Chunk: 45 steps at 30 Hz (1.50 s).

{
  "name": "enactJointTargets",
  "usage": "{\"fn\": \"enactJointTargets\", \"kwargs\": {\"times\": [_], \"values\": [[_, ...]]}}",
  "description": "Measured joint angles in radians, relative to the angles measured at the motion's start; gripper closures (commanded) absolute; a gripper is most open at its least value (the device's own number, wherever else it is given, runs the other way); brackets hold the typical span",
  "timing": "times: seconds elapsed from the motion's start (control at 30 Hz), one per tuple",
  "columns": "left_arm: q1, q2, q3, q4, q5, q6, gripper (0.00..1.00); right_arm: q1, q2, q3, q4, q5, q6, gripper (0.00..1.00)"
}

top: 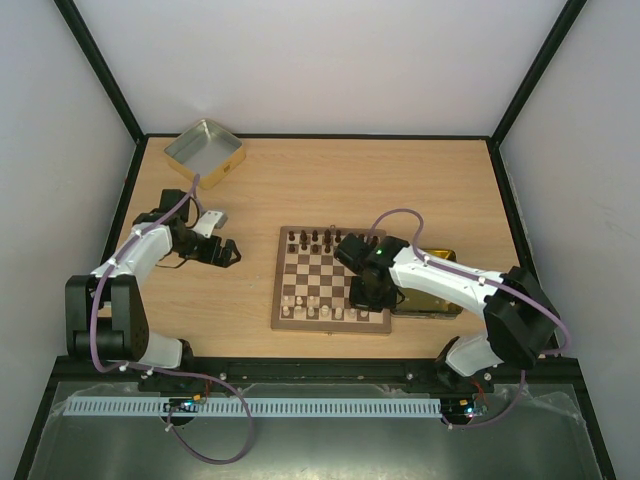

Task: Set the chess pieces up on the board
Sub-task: Place the chess piece on the chessboard, then pick up the chess piece from the storage box.

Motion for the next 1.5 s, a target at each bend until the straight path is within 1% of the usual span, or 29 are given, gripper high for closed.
{"fn": "enactJointTargets", "kwargs": {"times": [0.27,0.3,0.33,0.4,0.47,0.5,0.73,0.9,1.07,1.17,1.33,1.5], "values": [[0.006,0.000,0.000,0.000,0.003,0.001,0.01,0.000,0.012,-0.007,0.002,-0.006,-0.004,0.97],[0.006,0.000,0.000,0.000,0.003,0.001,0.01,0.000,0.012,-0.007,0.002,-0.007,-0.005,0.94],[0.006,0.000,0.000,0.000,0.003,0.001,0.01,0.000,0.012,-0.007,0.002,-0.008,-0.005,0.87],[0.006,0.000,0.000,0.000,0.003,0.002,0.01,0.000,0.012,-0.007,0.003,-0.011,-0.006,0.79],[0.008,0.000,0.000,0.000,0.004,0.002,0.01,0.000,0.012,-0.007,0.004,-0.014,-0.010,0.68],[0.008,0.000,0.000,0.000,0.004,0.003,0.01,0.000,0.012,-0.007,0.005,-0.016,-0.005,0.66],[0.016,0.000,0.000,0.000,0.007,0.003,0.01,-0.006,0.012,0.006,-0.005,0.014,-0.003,0.65],[0.018,0.000,0.000,-0.001,0.007,0.003,0.01,-0.051,0.011,0.044,-0.016,0.045,-0.006,0.67],[0.019,0.000,0.000,-0.001,0.007,0.004,0.01,-0.164,-0.015,0.053,-0.043,0.096,-0.025,0.69],[0.019,0.000,0.000,-0.001,0.007,0.005,0.01,-0.280,-0.077,0.043,-0.066,0.140,-0.044,0.69],[0.019,0.000,0.000,-0.001,0.011,0.007,0.01,-0.455,-0.211,-0.040,-0.115,0.194,-0.077,0.65],[0.019,0.000,0.000,-0.003,0.018,0.014,0.01,-0.586,-0.278,-0.117,-0.156,0.212,-0.115,0.65]]}}
